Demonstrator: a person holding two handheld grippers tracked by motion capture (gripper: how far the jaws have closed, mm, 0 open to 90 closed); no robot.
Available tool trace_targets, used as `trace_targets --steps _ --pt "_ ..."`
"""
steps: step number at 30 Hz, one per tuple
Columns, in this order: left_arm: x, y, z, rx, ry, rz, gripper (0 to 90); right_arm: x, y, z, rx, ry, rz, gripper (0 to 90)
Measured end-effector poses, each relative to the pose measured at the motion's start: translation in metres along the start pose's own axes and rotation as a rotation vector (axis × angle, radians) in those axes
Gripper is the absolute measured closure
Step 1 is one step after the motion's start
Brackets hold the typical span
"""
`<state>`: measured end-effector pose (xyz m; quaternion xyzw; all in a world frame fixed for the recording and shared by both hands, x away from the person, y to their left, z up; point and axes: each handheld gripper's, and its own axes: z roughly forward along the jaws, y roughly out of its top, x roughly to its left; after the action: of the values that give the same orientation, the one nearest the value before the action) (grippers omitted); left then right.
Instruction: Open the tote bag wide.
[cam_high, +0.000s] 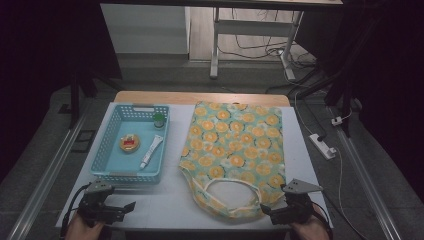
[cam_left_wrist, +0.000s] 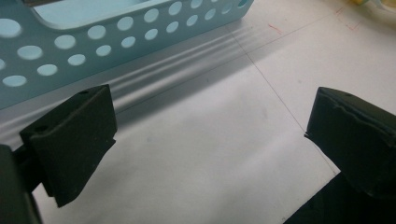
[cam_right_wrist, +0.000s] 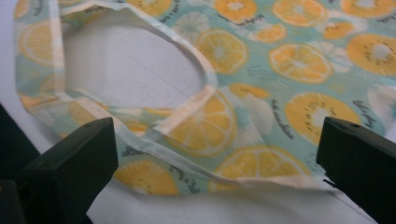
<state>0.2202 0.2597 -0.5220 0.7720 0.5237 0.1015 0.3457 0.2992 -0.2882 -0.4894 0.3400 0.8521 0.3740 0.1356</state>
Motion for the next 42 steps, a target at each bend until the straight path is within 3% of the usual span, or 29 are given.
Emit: trace_targets --steps 10,16,18,28,36,39,42 --pt "0.0 0.0 0.0 -0.003 -0.001 0.0 2.0 0.017 0.012 0.008 -0.007 0.078 -0.047 0.0" --pt "0.0 0.0 0.0 -0.003 -0.002 0.003 2.0 0.03 0.018 0.016 0.023 0.108 -0.067 0.0" --pt "0.0 0.0 0.0 -0.002 -0.002 0.001 2.0 0.038 0.02 0.022 0.049 0.155 -0.082 0.0" --pt "0.0 0.0 0.0 -0.002 -0.006 0.003 2.0 0.057 0.026 0.034 0.08 0.218 -0.139 0.0" --pt "0.0 0.0 0.0 -0.001 -0.007 0.004 2.2 0.08 0.028 0.054 0.13 0.265 -0.214 0.1" --pt "0.0 0.0 0.0 0.001 -0.008 0.005 2.3 0.082 0.028 0.057 0.129 0.283 -0.219 3.4" --pt "0.0 0.0 0.0 0.002 -0.008 0.005 2.4 0.087 0.03 0.06 0.132 0.292 -0.246 12.2"
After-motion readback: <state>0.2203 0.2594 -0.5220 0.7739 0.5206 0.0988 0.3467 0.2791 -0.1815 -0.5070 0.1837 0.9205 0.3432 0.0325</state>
